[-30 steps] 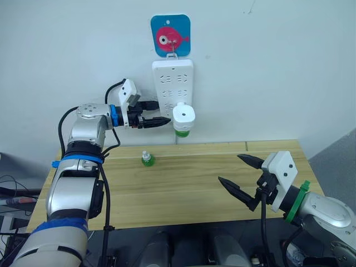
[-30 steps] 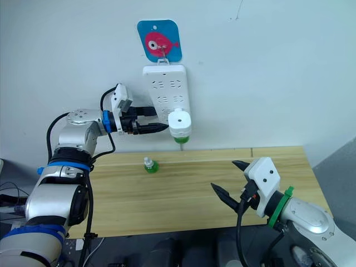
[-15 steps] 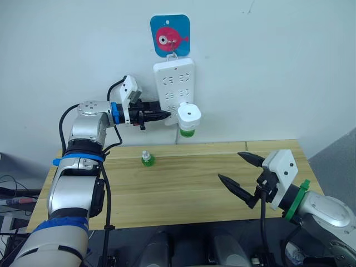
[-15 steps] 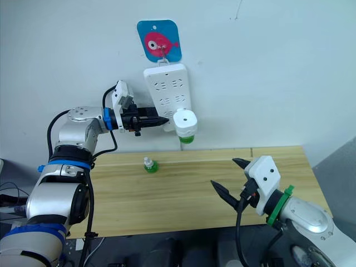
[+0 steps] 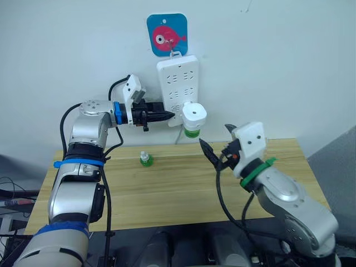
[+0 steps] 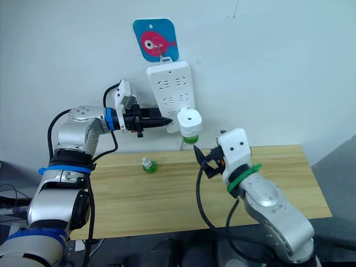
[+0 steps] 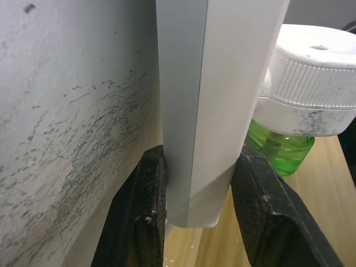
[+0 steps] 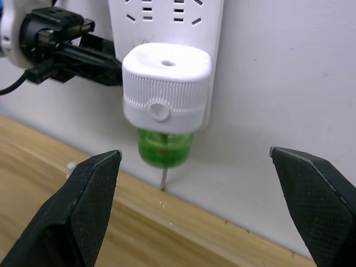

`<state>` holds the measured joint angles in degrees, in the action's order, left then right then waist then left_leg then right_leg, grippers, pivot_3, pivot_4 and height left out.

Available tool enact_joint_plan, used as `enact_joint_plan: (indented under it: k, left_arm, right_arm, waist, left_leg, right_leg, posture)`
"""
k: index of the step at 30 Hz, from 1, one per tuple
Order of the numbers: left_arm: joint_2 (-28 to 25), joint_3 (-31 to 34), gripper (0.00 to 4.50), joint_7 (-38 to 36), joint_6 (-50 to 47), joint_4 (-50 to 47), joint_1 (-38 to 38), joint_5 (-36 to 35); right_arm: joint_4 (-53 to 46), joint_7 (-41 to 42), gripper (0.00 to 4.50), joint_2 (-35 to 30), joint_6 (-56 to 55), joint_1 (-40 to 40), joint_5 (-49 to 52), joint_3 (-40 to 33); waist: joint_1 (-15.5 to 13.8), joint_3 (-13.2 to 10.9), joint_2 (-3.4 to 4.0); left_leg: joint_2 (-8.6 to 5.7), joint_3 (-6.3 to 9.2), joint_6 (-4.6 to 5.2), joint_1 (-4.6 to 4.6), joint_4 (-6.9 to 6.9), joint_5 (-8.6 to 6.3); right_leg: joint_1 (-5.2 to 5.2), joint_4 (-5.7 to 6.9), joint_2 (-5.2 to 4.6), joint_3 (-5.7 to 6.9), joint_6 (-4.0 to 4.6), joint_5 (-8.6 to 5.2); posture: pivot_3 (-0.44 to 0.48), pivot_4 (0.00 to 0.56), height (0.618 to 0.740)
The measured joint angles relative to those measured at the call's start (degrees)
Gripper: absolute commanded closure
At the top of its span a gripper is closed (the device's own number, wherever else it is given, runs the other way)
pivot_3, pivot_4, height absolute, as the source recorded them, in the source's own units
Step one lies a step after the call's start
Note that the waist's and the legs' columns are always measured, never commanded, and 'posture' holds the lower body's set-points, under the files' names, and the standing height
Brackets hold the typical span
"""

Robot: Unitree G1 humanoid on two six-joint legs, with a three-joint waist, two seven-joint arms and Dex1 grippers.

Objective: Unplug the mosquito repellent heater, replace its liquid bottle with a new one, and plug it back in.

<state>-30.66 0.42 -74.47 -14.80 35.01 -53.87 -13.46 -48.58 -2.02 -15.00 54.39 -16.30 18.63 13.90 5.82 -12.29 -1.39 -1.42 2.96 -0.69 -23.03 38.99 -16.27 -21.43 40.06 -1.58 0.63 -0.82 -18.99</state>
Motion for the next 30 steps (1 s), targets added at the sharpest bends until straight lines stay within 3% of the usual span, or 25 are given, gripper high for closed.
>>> enact_joint_plan:
  k: [13,21,24,27,30]
  left_arm:
    - [0.04,-0.01,3.21,1.84,-0.93,-1.78,0.80,-0.04]
    - [0.03,0.00,3.21,2.53,-1.27,-2.93,1.45,-0.43]
    - [0.02,0.00,3.21,2.64,-1.37,-2.96,1.45,-0.51]
    - [0.01,0.01,3.21,2.92,-1.48,-2.96,1.45,-0.63]
    - [-0.11,0.01,3.21,3.16,-1.49,-2.96,1.49,-0.63]
  right_arm:
    - [13.96,-3.01,0.00,12.01,-3.05,-9.11,-7.51,2.68]
    - [17.52,-2.71,0.00,15.04,-6.95,-9.47,-10.77,3.14]
    - [18.34,-1.95,0.64,15.58,-8.06,-9.47,-11.01,3.12]
    - [19.39,-1.56,1.60,16.52,-8.89,-9.47,-11.18,3.13]
    - [19.88,-1.33,1.58,17.40,-9.12,-9.47,-11.61,3.08]
  waist:
    - [0.22,0.00,0.00]
    - [0.26,0.00,0.00]
    - [0.26,0.00,0.01]
    - [0.39,0.00,0.01]
    - [0.48,0.00,0.00]
  left_leg:
    - [-0.01,0.02,-0.01,0.01,0.01,0.01]
    - [-0.03,0.02,-0.02,0.01,0.01,0.01]
    - [-0.03,0.03,-0.04,0.01,0.02,0.03]
    - [-0.02,0.03,-0.09,0.01,0.02,0.05]
    - [-0.03,0.01,-0.10,0.01,0.02,0.06]
  right_leg:
    - [-0.04,0.11,0.00,0.00,0.01,0.00]
    - [-0.27,0.55,-0.01,-0.02,0.00,0.01]
    - [-0.39,0.80,-0.01,-0.02,0.01,0.01]
    - [-0.43,0.87,-0.01,-0.01,0.01,0.01]
    - [-0.43,0.86,-0.01,-0.04,0.01,0.01]
  posture:
    - [-0.240,0.211,0.740]
    - [-0.231,0.208,0.740]
    - [-0.231,0.208,0.740]
    - [-0.231,0.208,0.740]
    - [-0.227,0.205,0.740]
